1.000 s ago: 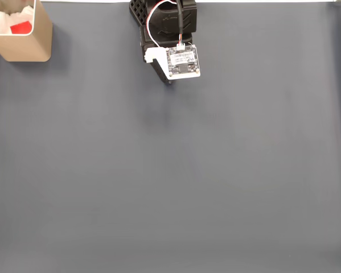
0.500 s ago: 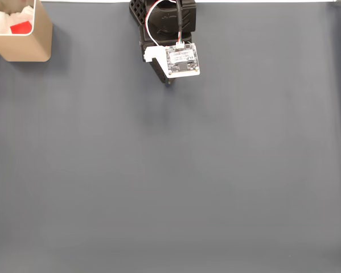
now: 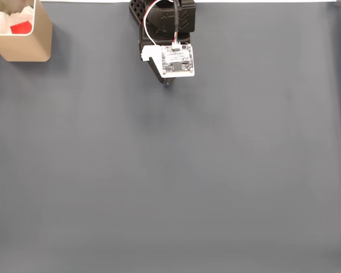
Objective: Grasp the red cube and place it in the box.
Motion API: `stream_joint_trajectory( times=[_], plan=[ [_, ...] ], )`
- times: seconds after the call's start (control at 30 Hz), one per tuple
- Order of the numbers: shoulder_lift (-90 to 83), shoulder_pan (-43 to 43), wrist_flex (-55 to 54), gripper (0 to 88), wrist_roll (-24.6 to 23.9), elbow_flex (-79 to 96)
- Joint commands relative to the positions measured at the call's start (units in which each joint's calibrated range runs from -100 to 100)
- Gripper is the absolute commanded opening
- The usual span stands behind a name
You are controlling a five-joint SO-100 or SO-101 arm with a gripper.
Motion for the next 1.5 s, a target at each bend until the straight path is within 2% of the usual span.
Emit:
stream_joint_trajectory(
  times=[0.0, 1.47],
  plan=[
    [0.1, 0.9, 1.0, 0.2, -0.4, 0.8],
    [0.2, 2.2, 1.0, 0.2, -0.5, 0.8]
  ],
)
